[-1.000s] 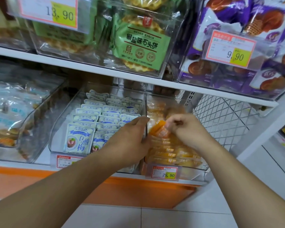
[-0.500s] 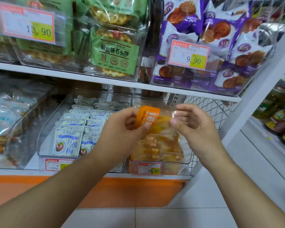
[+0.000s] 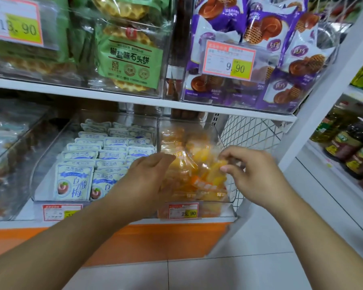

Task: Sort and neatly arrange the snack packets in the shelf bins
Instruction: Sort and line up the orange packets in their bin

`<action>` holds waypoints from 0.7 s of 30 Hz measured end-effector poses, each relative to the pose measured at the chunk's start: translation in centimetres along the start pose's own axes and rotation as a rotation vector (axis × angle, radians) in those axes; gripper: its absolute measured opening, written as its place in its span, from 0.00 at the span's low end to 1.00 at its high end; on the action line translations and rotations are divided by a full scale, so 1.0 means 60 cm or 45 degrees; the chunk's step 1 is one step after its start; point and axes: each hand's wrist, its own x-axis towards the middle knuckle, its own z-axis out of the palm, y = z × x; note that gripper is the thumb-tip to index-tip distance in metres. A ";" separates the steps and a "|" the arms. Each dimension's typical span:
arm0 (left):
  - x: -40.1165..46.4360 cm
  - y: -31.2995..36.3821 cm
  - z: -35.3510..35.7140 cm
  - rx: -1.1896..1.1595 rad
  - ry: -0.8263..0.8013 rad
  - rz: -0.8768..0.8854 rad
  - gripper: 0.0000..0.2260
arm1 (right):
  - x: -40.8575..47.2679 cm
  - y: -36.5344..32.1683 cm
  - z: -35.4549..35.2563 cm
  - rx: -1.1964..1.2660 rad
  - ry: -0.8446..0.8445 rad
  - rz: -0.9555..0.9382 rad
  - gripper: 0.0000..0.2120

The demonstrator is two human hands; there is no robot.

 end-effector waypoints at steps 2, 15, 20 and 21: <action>0.002 -0.002 0.002 0.061 -0.005 0.049 0.29 | -0.003 0.004 0.012 -0.172 -0.128 -0.039 0.08; 0.013 -0.020 0.023 0.147 -0.022 0.185 0.33 | -0.013 0.005 0.036 -0.339 -0.344 -0.042 0.08; 0.018 -0.016 0.026 0.209 -0.068 0.169 0.33 | -0.029 -0.016 0.019 -0.428 -0.441 -0.091 0.14; 0.020 -0.015 0.026 0.232 -0.090 0.169 0.34 | -0.031 -0.022 0.020 -0.485 -0.489 -0.113 0.15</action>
